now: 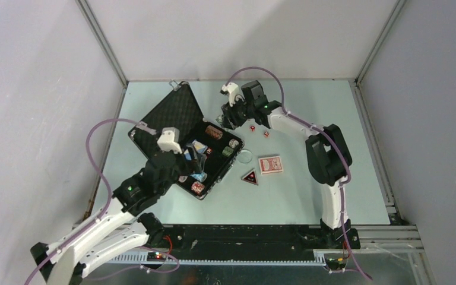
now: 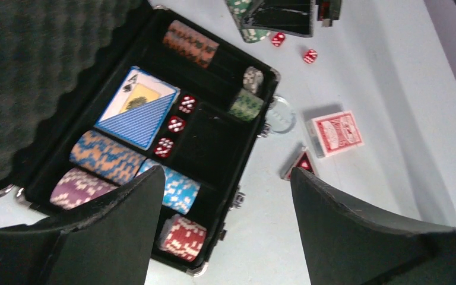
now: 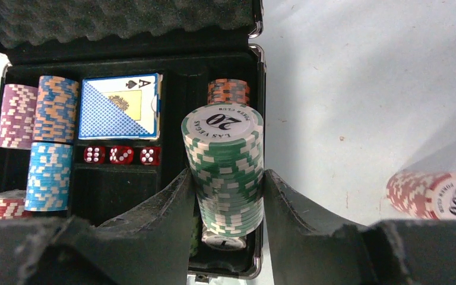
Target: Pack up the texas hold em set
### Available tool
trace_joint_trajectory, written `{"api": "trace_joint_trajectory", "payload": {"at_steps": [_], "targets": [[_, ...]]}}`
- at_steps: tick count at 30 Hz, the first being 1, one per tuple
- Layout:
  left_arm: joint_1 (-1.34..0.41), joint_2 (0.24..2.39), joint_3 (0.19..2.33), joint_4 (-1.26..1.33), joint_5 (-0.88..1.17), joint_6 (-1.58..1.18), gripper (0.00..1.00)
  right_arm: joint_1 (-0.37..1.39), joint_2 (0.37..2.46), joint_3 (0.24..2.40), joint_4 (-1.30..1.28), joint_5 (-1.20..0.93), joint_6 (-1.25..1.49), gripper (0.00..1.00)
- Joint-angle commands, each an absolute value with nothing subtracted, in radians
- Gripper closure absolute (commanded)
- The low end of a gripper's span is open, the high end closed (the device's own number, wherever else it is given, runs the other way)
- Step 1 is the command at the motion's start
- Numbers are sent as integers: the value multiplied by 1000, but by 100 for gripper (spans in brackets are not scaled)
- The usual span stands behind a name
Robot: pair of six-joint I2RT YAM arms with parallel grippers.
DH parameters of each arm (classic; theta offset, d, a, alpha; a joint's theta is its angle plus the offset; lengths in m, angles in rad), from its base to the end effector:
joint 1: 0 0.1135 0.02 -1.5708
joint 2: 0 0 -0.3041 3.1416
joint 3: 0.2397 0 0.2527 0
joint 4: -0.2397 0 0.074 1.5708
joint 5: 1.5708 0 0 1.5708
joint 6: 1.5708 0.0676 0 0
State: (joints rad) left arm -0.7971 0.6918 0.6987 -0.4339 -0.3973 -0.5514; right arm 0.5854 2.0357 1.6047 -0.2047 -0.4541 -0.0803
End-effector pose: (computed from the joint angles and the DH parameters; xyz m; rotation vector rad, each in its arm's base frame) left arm 0.1270 -0.0926 0.3127 -0.0120 1.9945 -0.4838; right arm 0.4111 0.3081 0.2573 -0.9728 2.0192 0.7789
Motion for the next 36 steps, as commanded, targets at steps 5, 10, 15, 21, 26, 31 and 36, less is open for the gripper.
{"api": "trace_joint_trajectory", "payload": {"at_steps": [5, 10, 15, 21, 26, 31, 36], "targets": [[-751, 562, 635, -481, -503, -581, 16, 622, 2120, 1731, -258, -470, -156, 100], [-746, 566, 630, -484, -508, -576, 16, 640, 2153, 1737, -292, -439, -168, 100], [-743, 564, 623, -475, -507, -571, 16, 656, 2156, 1714, -318, -392, -187, 100], [-742, 569, 621, -478, -503, -569, 16, 652, 2139, 1697, -363, -355, -200, 100], [-742, 569, 617, -471, -501, -568, 16, 655, 2127, 1681, -403, -302, -210, 100], [-741, 576, 618, -468, -496, -565, 16, 656, 2112, 1669, -421, -268, -213, 100], [-740, 584, 620, -467, -491, -565, 16, 671, 2119, 1690, -462, -220, -227, 90]]}}
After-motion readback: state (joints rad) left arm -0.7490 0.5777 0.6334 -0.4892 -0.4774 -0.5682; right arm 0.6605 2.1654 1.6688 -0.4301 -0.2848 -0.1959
